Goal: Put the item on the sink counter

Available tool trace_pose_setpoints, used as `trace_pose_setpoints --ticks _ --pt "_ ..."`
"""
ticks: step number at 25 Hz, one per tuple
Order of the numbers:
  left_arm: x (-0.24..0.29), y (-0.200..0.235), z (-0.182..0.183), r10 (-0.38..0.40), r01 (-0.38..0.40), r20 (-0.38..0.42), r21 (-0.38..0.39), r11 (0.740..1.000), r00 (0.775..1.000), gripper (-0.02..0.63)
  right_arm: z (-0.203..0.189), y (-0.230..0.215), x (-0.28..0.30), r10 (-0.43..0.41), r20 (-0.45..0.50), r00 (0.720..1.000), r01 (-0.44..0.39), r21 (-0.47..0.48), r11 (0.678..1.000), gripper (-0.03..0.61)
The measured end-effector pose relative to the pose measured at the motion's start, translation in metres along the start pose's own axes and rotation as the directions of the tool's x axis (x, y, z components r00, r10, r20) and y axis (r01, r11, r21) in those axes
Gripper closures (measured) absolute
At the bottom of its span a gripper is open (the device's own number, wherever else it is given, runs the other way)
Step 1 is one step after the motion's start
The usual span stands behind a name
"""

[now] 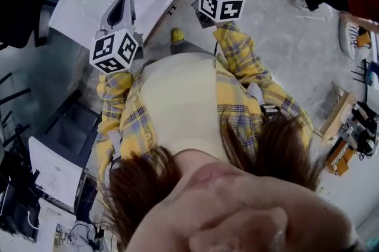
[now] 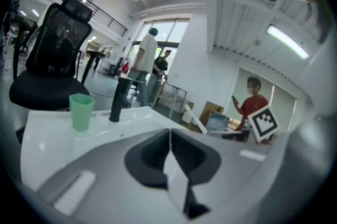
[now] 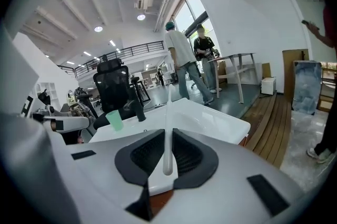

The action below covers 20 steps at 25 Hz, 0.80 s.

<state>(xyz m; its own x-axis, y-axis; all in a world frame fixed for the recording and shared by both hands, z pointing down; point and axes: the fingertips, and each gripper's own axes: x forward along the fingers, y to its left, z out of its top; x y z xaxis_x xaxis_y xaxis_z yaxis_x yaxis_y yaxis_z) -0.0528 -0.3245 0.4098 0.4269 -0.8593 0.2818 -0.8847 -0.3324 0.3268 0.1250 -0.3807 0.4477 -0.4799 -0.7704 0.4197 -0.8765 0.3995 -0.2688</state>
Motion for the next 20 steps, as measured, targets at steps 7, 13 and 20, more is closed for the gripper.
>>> trace_pose_setpoints --ticks 7,13,20 --pt "0.031 0.0 0.009 0.049 -0.049 0.027 -0.009 0.999 0.998 0.604 0.009 -0.038 0.027 0.005 -0.033 0.999 -0.006 -0.016 1.0 0.529" --pt "0.051 0.001 0.012 0.08 -0.079 0.033 -0.017 0.997 0.996 0.604 0.014 -0.063 0.047 0.008 -0.056 0.998 -0.01 -0.027 1.0 0.529" --pt "0.068 0.002 0.011 0.108 -0.108 0.029 -0.017 0.994 0.994 0.604 0.016 -0.089 0.067 -0.012 -0.087 0.996 0.007 -0.057 0.998 0.529"
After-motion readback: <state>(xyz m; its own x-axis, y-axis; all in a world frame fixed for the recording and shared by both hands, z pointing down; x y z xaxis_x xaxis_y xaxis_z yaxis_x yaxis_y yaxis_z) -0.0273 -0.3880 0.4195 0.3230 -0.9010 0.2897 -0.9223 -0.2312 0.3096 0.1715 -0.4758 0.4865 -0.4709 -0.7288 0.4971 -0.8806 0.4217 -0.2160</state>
